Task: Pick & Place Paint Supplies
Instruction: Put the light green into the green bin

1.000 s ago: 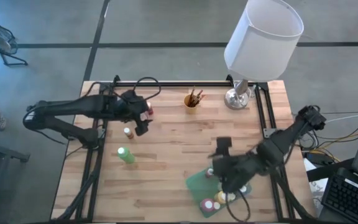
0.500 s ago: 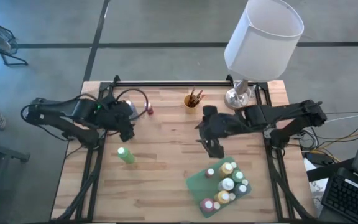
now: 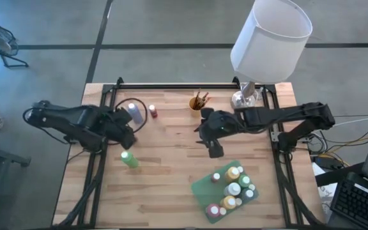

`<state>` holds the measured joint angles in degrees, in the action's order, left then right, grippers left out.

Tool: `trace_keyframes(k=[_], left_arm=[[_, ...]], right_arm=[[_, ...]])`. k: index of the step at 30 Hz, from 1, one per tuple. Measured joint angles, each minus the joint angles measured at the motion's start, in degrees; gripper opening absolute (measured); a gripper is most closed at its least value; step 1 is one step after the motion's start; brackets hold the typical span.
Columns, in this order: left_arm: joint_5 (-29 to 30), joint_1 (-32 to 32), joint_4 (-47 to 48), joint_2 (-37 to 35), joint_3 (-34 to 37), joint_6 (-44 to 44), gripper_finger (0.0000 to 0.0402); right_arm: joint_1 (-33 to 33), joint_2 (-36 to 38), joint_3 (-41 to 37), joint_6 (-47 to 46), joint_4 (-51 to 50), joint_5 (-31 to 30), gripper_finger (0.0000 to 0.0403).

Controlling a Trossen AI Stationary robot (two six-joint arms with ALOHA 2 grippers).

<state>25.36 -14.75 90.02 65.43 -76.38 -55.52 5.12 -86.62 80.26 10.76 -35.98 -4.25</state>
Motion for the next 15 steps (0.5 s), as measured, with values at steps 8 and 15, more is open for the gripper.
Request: trace_keyframes(k=[8, 15], left_arm=[[-4.36, 1.93, 0.01, 1.80, 6.76, -7.36, 0.0344], [-6.47, 6.99, -2.45, 3.05, 10.72, -4.96, 0.0344]], right_arm=[[-2.42, 0.25, -3.66, 1.60, 3.51, 2.35, 0.0199], [-3.47, 0.49, -4.98, 2.56, 6.17, 4.89, 0.0216]])
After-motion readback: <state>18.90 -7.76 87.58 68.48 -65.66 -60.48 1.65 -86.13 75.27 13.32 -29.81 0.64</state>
